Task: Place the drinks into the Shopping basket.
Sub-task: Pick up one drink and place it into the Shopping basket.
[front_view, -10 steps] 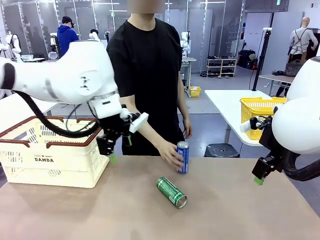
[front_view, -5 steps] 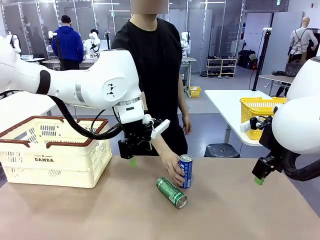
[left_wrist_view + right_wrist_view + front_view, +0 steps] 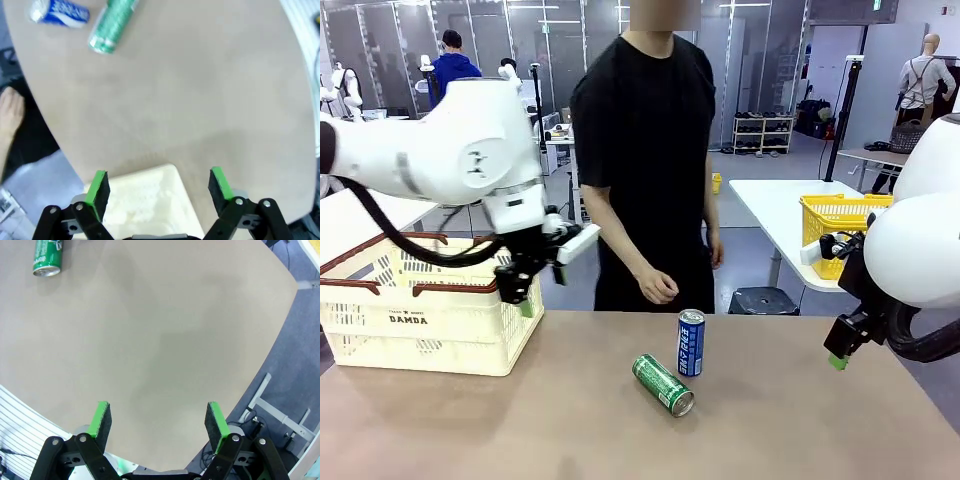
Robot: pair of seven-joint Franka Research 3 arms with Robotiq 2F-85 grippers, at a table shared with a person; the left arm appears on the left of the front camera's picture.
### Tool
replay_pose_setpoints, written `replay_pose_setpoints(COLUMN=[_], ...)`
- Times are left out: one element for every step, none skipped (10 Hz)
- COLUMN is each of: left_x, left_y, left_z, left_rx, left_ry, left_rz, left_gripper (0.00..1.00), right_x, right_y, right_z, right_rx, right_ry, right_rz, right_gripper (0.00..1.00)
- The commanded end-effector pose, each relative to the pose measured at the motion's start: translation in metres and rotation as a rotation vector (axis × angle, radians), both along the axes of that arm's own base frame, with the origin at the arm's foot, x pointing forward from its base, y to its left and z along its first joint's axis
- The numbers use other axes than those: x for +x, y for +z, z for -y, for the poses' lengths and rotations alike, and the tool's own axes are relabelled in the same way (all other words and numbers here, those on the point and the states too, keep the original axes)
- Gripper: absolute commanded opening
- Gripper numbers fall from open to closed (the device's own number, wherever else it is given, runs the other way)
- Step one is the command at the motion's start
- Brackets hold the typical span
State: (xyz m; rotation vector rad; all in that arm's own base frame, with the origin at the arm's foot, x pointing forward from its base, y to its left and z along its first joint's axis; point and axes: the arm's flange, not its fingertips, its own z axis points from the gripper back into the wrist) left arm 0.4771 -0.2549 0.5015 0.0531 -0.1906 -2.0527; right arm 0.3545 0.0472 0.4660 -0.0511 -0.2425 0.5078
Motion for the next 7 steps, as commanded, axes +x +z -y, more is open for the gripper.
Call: replay_pose_setpoints(left_x=[-0.021,-0.025,-0.027,-0.029,-0.029,-0.029,-0.027], left_y=[-0.012,-0.016,-0.021,-0.027,-0.029,-0.030,-0.030], left_z=[-0.037,-0.048,-0.053,-0.057,-0.058,-0.059,-0.056], left_rx=[-0.041,-0.050,-0.058,-0.064,-0.061,-0.062,-0.056], left_ry=[0.017,0.033,0.045,0.054,0.057,0.059,0.055], left_rz=[0.008,0.007,0.001,-0.005,-0.009,-0.014,-0.012], left_gripper=[1.00,1.00,1.00,1.00,1.00,1.00,1.00], right_x=[-0.001,-0.001,-0.001,-0.001,-0.001,-0.001,-0.001], right_y=[0.001,0.001,0.001,0.001,0.001,0.001,0.001], right_z=[0.000,0.000,0.000,0.000,0.000,0.000,0.000], right_rx=[0.001,0.001,0.001,0.001,0.001,0.001,0.001], right_ry=[0.002,0.002,0.002,0.002,0.002,0.002,0.002], right_rz=[-0.002,-0.002,-0.002,-0.002,-0.002,-0.002,-0.002], right_gripper=[0.94,0.94,0.94,0.94,0.94,0.94,0.94])
